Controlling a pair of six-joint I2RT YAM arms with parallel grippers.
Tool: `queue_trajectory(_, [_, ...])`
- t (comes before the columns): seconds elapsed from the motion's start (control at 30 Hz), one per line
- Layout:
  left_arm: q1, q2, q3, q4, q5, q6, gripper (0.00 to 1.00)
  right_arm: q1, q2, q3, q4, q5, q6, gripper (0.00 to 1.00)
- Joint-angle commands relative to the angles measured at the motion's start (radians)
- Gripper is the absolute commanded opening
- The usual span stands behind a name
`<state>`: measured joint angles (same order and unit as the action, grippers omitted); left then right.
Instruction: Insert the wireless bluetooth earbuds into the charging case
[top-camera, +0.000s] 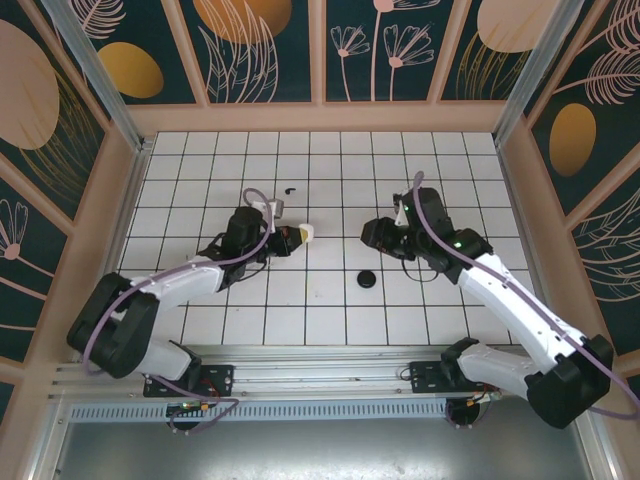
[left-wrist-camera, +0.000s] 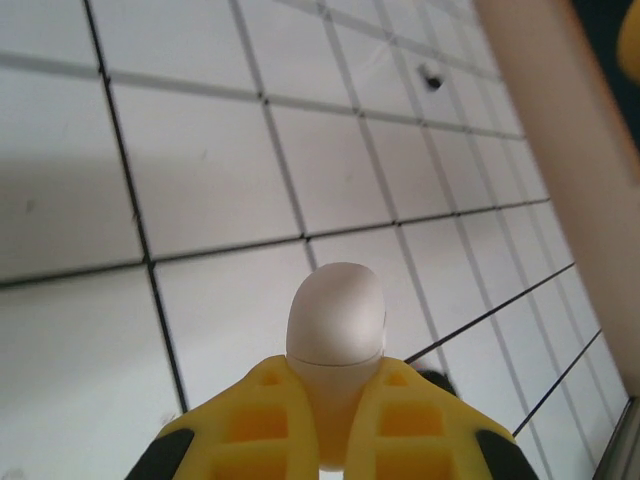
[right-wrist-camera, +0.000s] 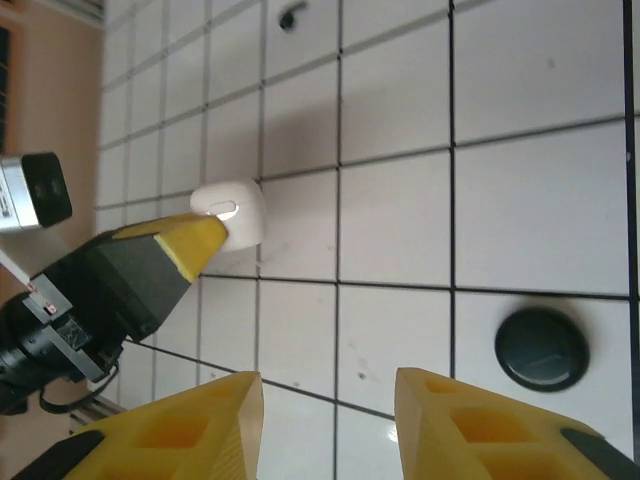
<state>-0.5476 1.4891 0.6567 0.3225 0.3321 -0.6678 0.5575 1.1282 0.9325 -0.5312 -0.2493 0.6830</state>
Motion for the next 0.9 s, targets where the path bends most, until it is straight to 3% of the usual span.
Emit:
queue_trajectory(0.0, [0.003,0.013,-0.021,-0.046,-0.004,-0.002,0.0,-0.005,0.026,-0.03,0.004,-0.033,-0.005,0.43])
queue_trajectory(0.2, [0.01,0.099,0.007,-0.124,-0.033,0.053,0.0,-0.005,0.092,-0.08,-0.024,-0.062,-0.049,0.49])
queue_trajectory(0.5, [0.017,0.165,0.072,-0.26,-0.146,0.114,0.03,-0.005,0.135,-0.144,-0.067,0.0,-0.077,0.53])
queue_trajectory(0.87, [0.018,0.098,0.152,-0.4,-0.288,0.184,0.44,-0.004,0.265,-0.12,-0.078,0.043,-0.118,0.55])
